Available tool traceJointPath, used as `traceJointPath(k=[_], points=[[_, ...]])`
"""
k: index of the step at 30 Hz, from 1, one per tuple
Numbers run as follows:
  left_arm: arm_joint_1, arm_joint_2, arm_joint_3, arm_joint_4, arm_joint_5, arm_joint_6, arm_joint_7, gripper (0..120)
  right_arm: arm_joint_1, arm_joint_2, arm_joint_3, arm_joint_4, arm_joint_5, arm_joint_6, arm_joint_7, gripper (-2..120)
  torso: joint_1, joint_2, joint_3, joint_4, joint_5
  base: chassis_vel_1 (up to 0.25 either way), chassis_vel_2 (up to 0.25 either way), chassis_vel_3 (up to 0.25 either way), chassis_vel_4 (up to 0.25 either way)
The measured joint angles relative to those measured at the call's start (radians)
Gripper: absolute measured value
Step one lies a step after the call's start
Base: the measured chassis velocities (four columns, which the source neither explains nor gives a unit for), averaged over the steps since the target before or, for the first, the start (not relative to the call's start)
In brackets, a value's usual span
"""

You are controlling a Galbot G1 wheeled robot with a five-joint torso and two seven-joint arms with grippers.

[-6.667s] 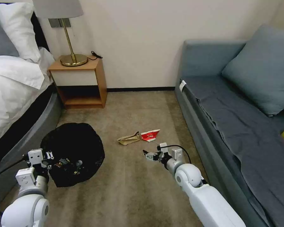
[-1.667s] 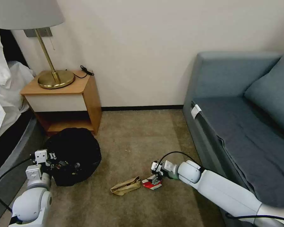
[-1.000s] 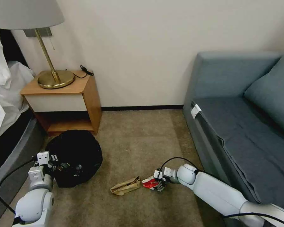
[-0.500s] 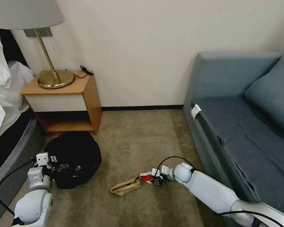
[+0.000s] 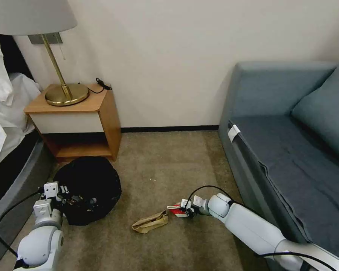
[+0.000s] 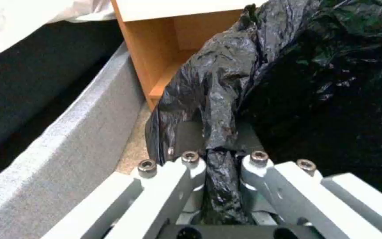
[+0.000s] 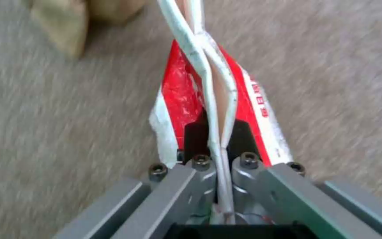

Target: Pick up the trash bin, then pick up the garbage on the floor and place it into the trash bin.

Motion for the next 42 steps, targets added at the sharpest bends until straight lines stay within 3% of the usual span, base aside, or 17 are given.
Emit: traceJointPath(k=[6,15,24,28,33,42], points=[[0.001,0.005,0.0,0.003,-0.002,-0.002,0.002,4,0.004,0.042,0.081,0.016,0.013,-0.002,-0.002,0,0.0,0.0,0.0,0.0001,0.0001,0.0,0.0,0.0,0.0],[-0.003,0.007,0.002,0.012,-0.002,-0.004,0.004,4,0.041,0.086,0.188,0.164,0.095,-0.028,-0.001,0,0.0,0.0,0.0,0.0002,-0.0001,0.0,0.0,0.0,0.0],[-0.027,0.011,0.01,0.002,0.001,0.007,0.006,4,0.12,0.163,0.106,0.345,0.336,-0.114,0.064,0,0.0,0.0,0.0,0.0002,-0.0001,0.0,0.0,0.0,0.0],[-0.029,0.007,0.016,-0.002,0.003,0.007,0.007,4,0.152,0.222,0.034,0.329,0.409,-0.128,0.12,0,0.0,0.0,0.0,0.0003,-0.0002,0.0,0.0,0.0,0.0],[-0.029,0.006,0.02,-0.006,0.004,0.006,0.013,4,0.18,0.295,-0.024,0.24,0.41,-0.106,0.161,0,0.0,0.0,0.0,0.0003,-0.0002,0.0,0.0,0.0,0.0],[-0.027,-0.003,0.024,-0.011,0.004,0.001,0.018,4,0.179,0.353,-0.105,0.176,0.428,-0.052,0.256,0,0.0,0.0,0.0,0.0001,-0.0001,0.0,0.0,0.0,0.0]])
